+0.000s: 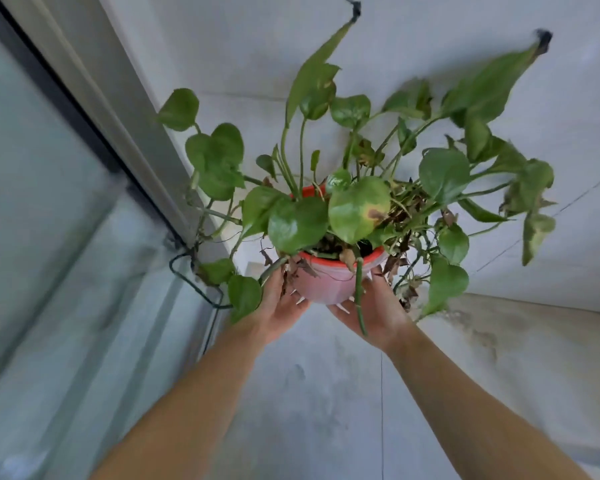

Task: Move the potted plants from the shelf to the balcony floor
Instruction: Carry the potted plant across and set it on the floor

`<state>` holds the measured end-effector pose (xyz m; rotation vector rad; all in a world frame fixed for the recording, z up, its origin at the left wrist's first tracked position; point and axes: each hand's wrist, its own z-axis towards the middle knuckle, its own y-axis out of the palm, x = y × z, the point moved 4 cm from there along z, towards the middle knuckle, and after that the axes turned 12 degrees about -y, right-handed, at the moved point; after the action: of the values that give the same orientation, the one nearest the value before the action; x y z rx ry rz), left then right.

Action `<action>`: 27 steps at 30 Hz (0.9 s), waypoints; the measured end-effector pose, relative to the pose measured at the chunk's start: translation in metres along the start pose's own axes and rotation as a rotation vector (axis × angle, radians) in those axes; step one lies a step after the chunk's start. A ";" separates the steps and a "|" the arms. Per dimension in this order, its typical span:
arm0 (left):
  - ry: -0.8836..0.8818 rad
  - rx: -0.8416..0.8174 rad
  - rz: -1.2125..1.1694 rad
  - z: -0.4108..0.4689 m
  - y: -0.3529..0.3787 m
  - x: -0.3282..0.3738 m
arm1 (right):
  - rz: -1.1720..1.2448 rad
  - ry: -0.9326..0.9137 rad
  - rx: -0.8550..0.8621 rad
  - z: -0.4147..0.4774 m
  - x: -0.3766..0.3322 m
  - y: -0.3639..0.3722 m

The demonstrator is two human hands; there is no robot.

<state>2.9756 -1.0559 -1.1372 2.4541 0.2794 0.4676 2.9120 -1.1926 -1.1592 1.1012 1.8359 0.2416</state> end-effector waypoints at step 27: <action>-0.031 0.216 -0.072 0.197 -0.150 -0.052 | 0.221 0.035 0.256 0.133 0.130 -0.142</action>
<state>2.9927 -1.0597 -1.3893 2.6472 0.4239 0.3856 2.9170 -1.2116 -1.3926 1.4892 1.8113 0.1570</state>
